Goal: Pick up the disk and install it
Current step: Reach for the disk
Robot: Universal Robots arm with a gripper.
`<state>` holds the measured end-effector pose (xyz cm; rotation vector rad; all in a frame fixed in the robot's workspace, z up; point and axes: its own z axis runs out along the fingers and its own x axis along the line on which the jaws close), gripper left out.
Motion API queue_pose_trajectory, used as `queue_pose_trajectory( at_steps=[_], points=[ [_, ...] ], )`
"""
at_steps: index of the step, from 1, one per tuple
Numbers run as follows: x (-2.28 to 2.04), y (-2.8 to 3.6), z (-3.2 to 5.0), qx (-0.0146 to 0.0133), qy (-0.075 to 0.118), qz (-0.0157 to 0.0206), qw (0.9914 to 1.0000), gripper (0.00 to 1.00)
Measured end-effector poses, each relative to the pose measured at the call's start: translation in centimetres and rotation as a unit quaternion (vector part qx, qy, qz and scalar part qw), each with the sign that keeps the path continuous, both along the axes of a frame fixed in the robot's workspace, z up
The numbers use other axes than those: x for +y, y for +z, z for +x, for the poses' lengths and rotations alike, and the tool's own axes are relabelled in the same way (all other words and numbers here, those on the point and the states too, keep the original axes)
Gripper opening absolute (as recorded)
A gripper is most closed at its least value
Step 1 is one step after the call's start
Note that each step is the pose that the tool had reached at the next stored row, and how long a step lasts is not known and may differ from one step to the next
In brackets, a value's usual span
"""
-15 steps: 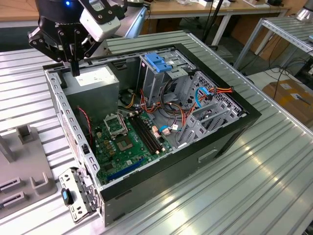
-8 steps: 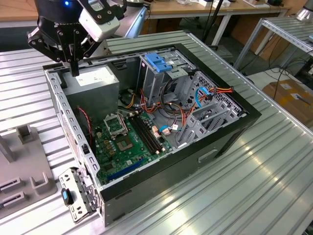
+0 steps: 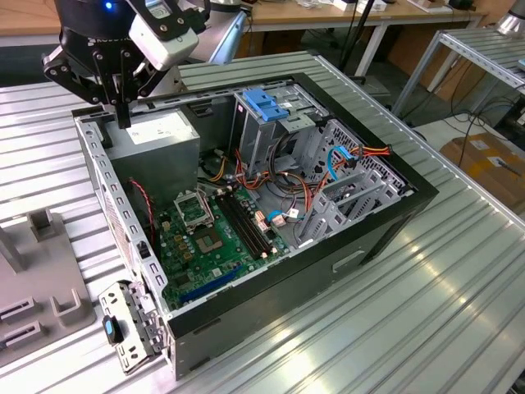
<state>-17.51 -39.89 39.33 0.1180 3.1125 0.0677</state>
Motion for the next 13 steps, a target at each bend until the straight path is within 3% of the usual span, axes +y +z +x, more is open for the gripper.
queue_pose_trajectory(
  at_steps=[5,13],
  points=[
    [0.00,0.00,-0.03,0.0000,0.000,0.0000,1.00000,0.11],
    [0.00,0.00,-1.00,0.0000,0.000,0.0000,1.00000,0.11]
  ],
)
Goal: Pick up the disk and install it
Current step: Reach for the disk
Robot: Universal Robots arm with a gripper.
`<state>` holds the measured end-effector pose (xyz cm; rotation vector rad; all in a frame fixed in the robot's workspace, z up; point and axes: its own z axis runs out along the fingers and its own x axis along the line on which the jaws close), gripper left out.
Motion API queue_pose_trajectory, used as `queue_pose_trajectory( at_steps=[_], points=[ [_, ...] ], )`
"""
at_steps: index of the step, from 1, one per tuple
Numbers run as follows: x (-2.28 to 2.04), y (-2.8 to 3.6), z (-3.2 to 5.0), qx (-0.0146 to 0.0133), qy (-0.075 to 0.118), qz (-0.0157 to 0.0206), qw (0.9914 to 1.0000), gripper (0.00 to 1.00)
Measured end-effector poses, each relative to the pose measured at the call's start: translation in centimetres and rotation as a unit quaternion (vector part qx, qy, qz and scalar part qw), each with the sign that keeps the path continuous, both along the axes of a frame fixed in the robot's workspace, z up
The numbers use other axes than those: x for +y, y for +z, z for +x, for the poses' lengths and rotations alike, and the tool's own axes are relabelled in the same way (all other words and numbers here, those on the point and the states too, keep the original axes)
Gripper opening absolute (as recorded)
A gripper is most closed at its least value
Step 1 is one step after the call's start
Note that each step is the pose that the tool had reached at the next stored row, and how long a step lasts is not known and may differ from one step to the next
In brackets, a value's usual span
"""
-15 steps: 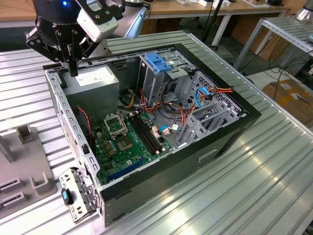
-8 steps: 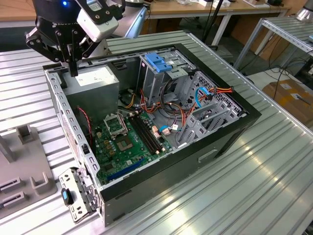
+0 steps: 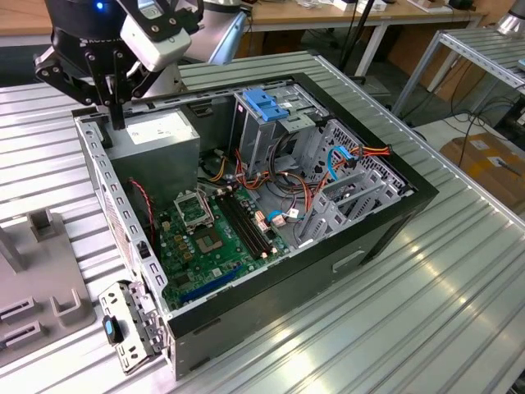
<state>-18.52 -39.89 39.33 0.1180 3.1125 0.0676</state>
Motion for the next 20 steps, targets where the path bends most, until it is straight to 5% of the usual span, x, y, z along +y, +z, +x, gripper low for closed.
queue_pose_trajectory(
  at_steps=[7,20],
  points=[
    [0.00,0.00,-2.17,0.0000,0.000,0.0000,1.00000,0.11],
    [0.00,0.00,-4.79,0.0000,0.000,0.0000,1.00000,0.11]
  ],
)
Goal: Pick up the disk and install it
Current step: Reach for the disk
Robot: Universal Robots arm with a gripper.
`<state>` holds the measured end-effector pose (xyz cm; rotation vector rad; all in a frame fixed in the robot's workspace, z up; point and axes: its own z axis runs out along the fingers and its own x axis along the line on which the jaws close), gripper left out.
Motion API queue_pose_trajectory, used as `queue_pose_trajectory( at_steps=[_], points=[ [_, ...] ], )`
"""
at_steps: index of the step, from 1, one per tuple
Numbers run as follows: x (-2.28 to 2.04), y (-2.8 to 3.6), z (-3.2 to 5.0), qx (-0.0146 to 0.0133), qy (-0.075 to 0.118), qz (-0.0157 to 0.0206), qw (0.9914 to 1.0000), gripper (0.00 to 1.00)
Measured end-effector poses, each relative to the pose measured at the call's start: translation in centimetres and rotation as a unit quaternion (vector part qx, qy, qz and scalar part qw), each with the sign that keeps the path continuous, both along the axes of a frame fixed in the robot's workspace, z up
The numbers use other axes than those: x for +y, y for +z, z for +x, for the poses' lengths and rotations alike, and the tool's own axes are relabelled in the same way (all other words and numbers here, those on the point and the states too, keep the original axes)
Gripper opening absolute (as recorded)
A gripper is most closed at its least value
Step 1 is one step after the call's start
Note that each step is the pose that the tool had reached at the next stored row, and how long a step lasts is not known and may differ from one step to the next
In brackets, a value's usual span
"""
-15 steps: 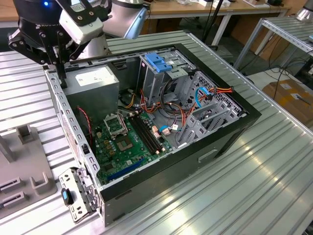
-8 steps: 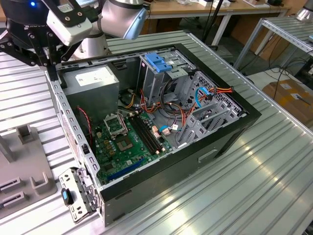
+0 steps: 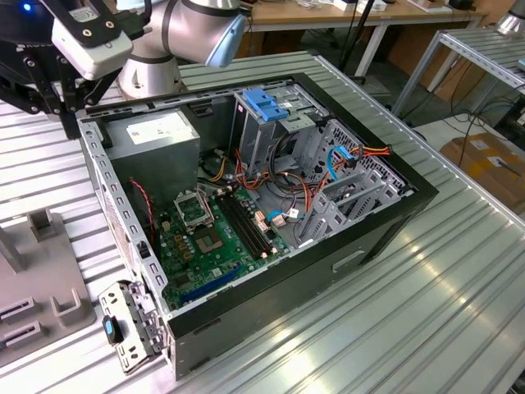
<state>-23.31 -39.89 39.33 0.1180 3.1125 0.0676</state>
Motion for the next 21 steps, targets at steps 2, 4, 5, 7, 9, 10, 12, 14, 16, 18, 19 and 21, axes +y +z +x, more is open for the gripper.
queue_pose_trajectory(
  at_steps=[2,4,5,7,9,10,12,14,16,18,19,21],
  points=[
    [0.00,0.00,-0.35,0.0000,0.000,0.0000,1.00000,0.11],
    [0.00,0.00,-0.65,0.0000,0.000,0.0000,1.00000,0.11],
    [0.00,0.00,-0.91,0.0000,0.000,0.0000,1.00000,0.11],
    [0.00,0.00,-1.27,0.0000,0.000,0.0000,1.00000,0.11],
    [0.00,0.00,-1.68,0.0000,0.000,0.0000,1.00000,0.11],
    [0.00,0.00,-1.87,0.0000,0.000,0.0000,1.00000,0.11],
    [0.00,0.00,-2.31,0.0000,0.000,0.0000,1.00000,0.11],
    [0.00,0.00,-2.73,0.0000,0.000,0.0000,1.00000,0.11],
    [0.00,-0.01,-3.02,0.0000,0.000,0.0000,1.00000,0.11],
    [0.00,-0.01,-3.56,0.0000,0.000,0.0000,1.00000,0.11],
    [0.00,-0.01,-3.92,0.0000,0.000,0.0000,1.00000,0.11],
    [0.00,-0.01,-4.50,0.0000,0.000,0.0000,1.00000,0.11]
  ],
)
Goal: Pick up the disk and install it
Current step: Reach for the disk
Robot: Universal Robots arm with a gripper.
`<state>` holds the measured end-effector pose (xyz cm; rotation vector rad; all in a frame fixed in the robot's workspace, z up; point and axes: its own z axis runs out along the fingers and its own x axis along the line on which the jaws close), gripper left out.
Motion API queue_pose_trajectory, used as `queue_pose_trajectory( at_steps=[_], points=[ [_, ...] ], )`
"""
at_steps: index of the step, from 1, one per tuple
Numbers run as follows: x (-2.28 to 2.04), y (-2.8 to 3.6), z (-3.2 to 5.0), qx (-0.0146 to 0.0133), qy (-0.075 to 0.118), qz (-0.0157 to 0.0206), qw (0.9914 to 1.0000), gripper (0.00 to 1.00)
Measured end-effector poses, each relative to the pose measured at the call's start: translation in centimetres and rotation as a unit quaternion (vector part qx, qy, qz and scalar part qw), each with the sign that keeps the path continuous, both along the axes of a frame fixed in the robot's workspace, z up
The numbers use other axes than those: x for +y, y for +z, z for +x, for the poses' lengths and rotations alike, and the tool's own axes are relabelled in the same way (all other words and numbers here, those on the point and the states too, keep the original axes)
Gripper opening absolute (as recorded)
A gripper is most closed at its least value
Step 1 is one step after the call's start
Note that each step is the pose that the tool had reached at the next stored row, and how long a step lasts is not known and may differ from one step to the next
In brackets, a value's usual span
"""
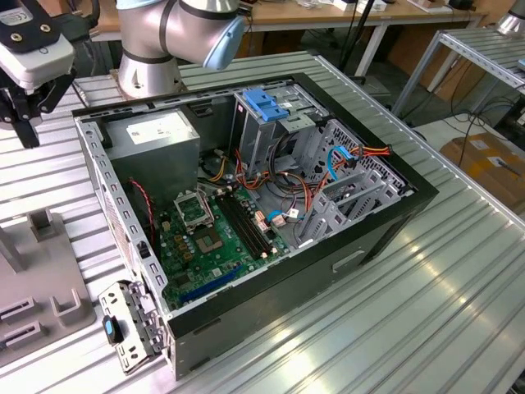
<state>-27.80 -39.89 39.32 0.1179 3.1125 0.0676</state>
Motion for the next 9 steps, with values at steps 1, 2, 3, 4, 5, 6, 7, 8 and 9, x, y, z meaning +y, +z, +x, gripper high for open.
queue_pose_trajectory(
  at_steps=[1,2,3,4,5,6,7,8,9],
  points=[
    [0.00,0.00,-0.31,0.0000,0.000,0.0000,1.00000,0.11],
    [0.00,0.00,-0.64,0.0000,0.000,0.0000,1.00000,0.11],
    [0.00,0.00,-0.84,0.0000,0.000,0.0000,1.00000,0.11],
    [0.00,0.00,-0.93,0.0000,0.000,0.0000,1.00000,0.11],
    [0.00,0.00,-0.96,0.0000,0.000,0.0000,1.00000,0.11],
    [0.00,0.00,-0.97,0.0000,0.000,0.0000,1.00000,0.11],
    [0.00,0.00,-0.98,0.0000,0.000,0.0000,1.00000,0.11],
    [0.00,0.00,-0.98,0.0000,0.000,0.0000,1.00000,0.11],
    [0.00,0.00,-0.98,0.0000,0.000,0.0000,1.00000,0.11]
  ],
)
